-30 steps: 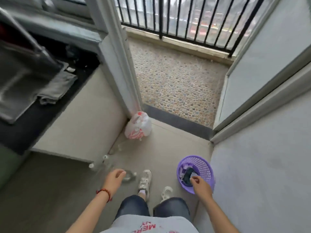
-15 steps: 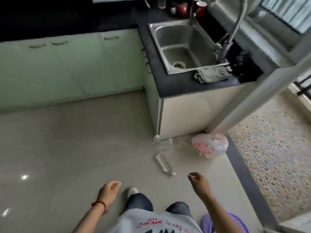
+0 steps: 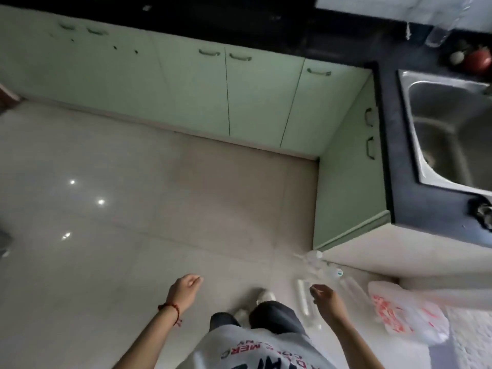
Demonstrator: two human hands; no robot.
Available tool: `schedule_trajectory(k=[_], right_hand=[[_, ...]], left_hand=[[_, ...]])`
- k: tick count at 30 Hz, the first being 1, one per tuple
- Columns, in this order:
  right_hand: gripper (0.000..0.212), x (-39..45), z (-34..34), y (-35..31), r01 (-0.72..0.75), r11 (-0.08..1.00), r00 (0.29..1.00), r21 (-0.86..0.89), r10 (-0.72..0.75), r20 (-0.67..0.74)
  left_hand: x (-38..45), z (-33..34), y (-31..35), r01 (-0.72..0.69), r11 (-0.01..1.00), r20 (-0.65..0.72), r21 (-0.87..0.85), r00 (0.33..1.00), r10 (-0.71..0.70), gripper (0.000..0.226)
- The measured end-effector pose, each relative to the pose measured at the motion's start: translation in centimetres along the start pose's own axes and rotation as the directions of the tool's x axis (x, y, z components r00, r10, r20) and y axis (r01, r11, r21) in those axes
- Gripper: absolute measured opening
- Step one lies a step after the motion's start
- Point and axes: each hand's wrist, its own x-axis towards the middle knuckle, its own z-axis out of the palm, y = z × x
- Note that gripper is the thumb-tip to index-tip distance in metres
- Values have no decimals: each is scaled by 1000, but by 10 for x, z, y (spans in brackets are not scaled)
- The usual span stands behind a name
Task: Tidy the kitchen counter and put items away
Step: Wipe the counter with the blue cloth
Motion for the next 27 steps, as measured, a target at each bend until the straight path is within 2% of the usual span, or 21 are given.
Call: schedule_trajectory(k=[3,7,10,14,18,21,23,27], right_hand=[[22,27,5,-41,-24,999,999,-22,25,32],[5,75,17,-110,37,996,996,-84,-30,86],[7,112,29,-182,121,982,986,-148,-102,128],[22,148,50,-288,241,934,955,-263,-180,236],[17,172,85,-395,390,853,899,-346,-272,343],[12,180,131,-463,466,815,856,-343,-318,408],[18,188,169,-499,539,765,810,-351,-357,466],[10,194,249,-556,601,706,760,-375,-360,540]], left_hand=[[32,-25,29,-24,997,-50,-75,999,20,25],[83,-69,68,-30,988,-134,-154,991,9,29],[115,-103,85,9,971,-191,-239,980,-56,32],[142,-142,90,81,921,-205,-380,964,-169,33],[159,-176,81,136,815,-189,-564,939,-287,26],[171,-195,59,175,671,-166,-721,896,-413,22],[183,-208,40,183,579,-152,-794,863,-482,24],[205,-243,5,138,415,-137,-899,811,-569,20]])
